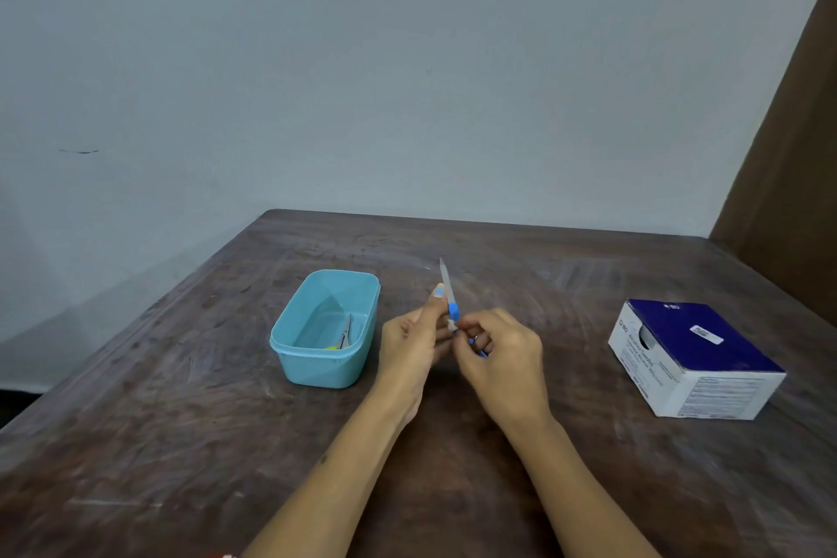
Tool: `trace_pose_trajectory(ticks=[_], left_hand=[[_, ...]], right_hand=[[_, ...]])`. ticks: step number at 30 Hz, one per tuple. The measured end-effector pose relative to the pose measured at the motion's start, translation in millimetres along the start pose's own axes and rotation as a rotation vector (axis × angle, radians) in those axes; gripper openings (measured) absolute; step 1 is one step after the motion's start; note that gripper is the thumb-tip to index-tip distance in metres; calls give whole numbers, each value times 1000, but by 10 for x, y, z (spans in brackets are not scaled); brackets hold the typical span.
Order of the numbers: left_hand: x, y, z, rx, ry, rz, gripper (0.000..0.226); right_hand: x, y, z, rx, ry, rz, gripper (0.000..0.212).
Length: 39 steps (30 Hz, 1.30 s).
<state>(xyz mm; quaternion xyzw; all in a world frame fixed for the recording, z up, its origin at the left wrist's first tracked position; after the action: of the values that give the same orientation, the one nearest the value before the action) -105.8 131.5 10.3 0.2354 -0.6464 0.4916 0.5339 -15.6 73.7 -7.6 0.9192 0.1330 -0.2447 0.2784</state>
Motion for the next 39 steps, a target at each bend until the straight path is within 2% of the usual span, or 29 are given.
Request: trace_pose_trajectory(ticks=[4, 9, 11, 14, 19, 24, 28, 34, 39], left_hand=[[-24, -40, 30, -72, 24, -11, 32], [-22, -1, -26, -2, -3, 1, 31], [-32, -4, -20, -27, 1, -3, 30], [-77, -2, -11, -64, -26, -107, 24], [-116, 49, -66, 40, -71, -172, 18], [-103, 33, -50, -6, -61, -201, 14], [-94, 32, -41, -34, -85, -277, 18], [-108, 67, -68, 11, -146, -292, 23], [-127, 75, -88, 56, -130, -285, 23]], right_hand=[[5, 25, -18, 72, -7, -3, 18], [3, -4, 2, 11, -10, -17, 17], [-2, 1, -3, 24, -37, -41, 17], [10, 18, -14, 65, -112, -99, 14], [-31, 19, -22, 63, -284, -228, 9], [-12, 58, -47, 61, -448, -430, 15], [9, 86, -61, 44, -545, -532, 12], [-15, 79, -61, 41, -531, -555, 14], [-22, 35, -36, -24, -466, -415, 9]])
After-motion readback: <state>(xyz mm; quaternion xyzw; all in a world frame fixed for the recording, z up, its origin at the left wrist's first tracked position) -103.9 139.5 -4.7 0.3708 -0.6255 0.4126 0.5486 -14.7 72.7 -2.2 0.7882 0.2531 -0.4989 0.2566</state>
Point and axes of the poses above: each hand's wrist, its own z-axis away from the middle knuckle, its own y-axis out of the back of the hand, x = y × z, the point moved 1 cm from there along -z, towards the middle knuckle, and after that the axes turned 2 degrees about y, right-handed, at the moved point
